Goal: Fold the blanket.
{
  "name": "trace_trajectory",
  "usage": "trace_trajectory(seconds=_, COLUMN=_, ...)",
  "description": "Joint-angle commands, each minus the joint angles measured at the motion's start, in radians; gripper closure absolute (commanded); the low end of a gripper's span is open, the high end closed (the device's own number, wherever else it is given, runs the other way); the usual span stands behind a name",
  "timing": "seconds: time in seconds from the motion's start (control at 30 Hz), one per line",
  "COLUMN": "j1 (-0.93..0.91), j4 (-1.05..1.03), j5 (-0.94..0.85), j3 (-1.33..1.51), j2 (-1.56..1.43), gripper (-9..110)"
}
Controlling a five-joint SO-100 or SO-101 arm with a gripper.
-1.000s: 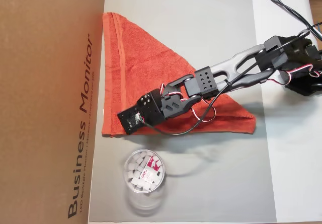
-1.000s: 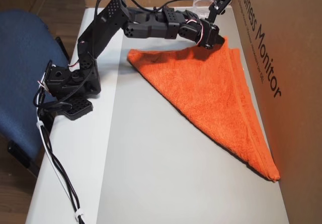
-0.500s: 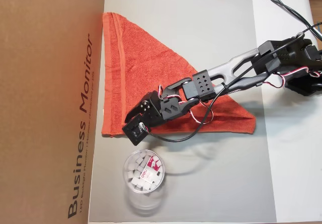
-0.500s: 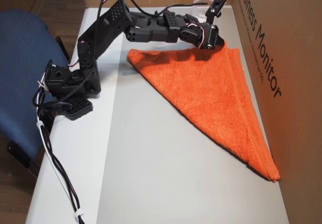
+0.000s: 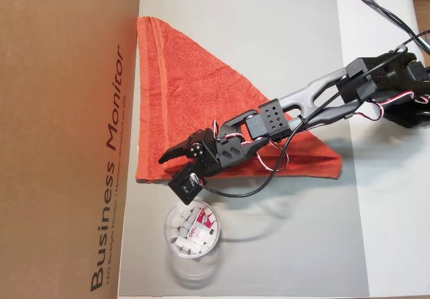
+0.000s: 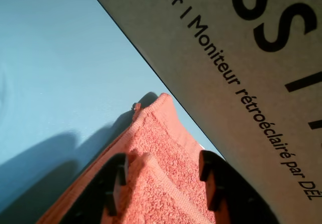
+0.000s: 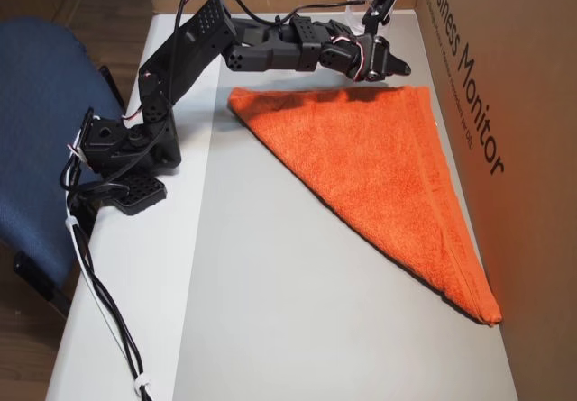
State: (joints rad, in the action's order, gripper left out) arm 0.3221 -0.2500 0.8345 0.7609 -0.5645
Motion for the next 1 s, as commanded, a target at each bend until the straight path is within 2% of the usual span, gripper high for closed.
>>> trace_trajectory(seconds=0.0, j1=0.018, j4=-0.017, j5=-0.003, j3=-0.014, j2=-0.107, gripper=89)
trace_trajectory(seconds=0.13, j1=0.035, j4=-0.075, j5=0.005, j3=0.124, j2=-0.278, gripper=90)
trace_trajectory(seconds=0.37, j1=0.060, j4=-0.092, j5=0.192, j3=0.494, j2=-0.635, gripper=90)
trace_trajectory(seconds=0.57, j1=0.074, j4=-0.094, j5=0.262, j3=0.776, j2=-0.891, gripper=90)
trace_trajectory(seconds=0.97, j1=0.078, j4=-0.095, j5=0.327, j3=1.055, j2=-1.235, gripper=90)
